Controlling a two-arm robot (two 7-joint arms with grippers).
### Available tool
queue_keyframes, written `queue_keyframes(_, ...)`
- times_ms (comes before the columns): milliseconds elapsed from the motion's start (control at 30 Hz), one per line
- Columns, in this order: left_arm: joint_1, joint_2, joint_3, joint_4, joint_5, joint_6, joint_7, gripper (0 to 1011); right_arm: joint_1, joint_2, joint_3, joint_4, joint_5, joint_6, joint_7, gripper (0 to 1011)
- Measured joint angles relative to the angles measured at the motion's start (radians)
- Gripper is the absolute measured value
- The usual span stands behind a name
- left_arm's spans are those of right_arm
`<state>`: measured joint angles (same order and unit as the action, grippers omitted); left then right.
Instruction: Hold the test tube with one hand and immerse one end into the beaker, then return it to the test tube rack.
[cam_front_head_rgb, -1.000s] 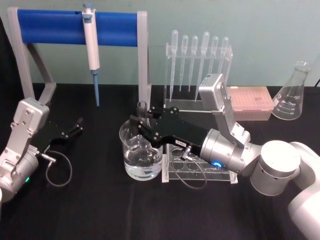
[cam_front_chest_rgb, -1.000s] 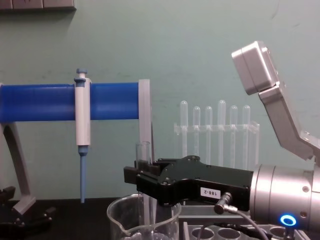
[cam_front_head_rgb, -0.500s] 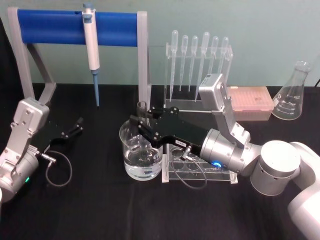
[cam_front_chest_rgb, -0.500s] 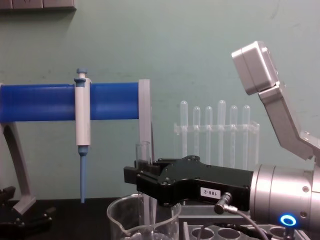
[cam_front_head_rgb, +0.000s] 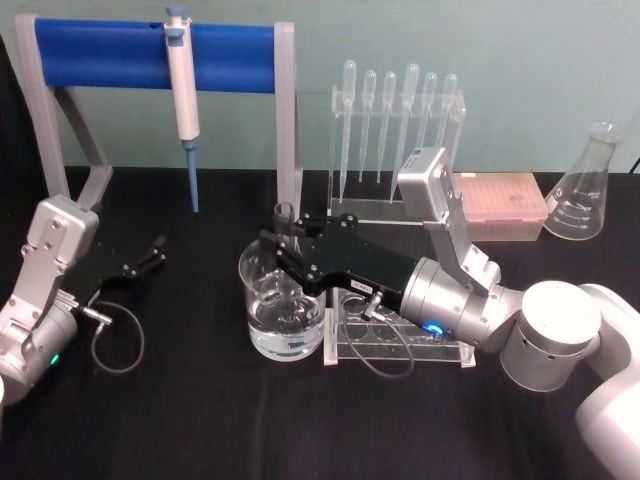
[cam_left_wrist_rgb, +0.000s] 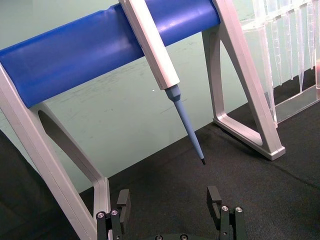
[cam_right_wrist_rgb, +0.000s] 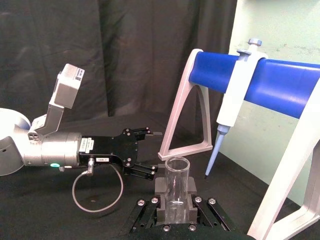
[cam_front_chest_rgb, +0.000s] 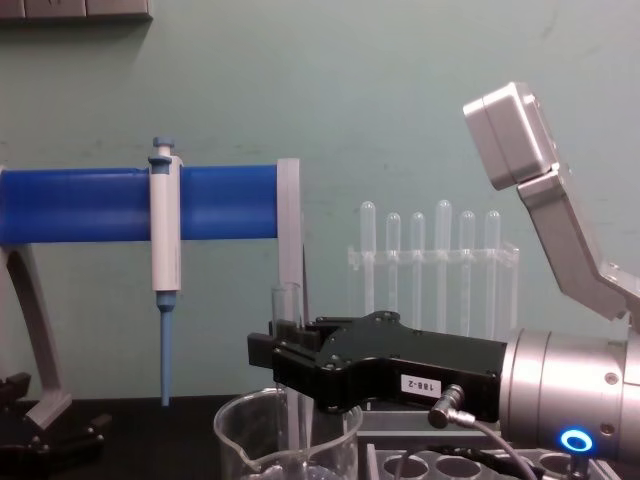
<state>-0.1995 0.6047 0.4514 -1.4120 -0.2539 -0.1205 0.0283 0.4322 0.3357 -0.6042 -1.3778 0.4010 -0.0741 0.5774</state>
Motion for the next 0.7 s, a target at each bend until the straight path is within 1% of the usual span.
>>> queue_keyframes(700, 0.0, 0.0, 0.0, 0.0, 0.0, 0.0, 0.0, 1000, 0.0, 0.0, 0.0, 0.0, 0.0, 0.0, 0.0, 225)
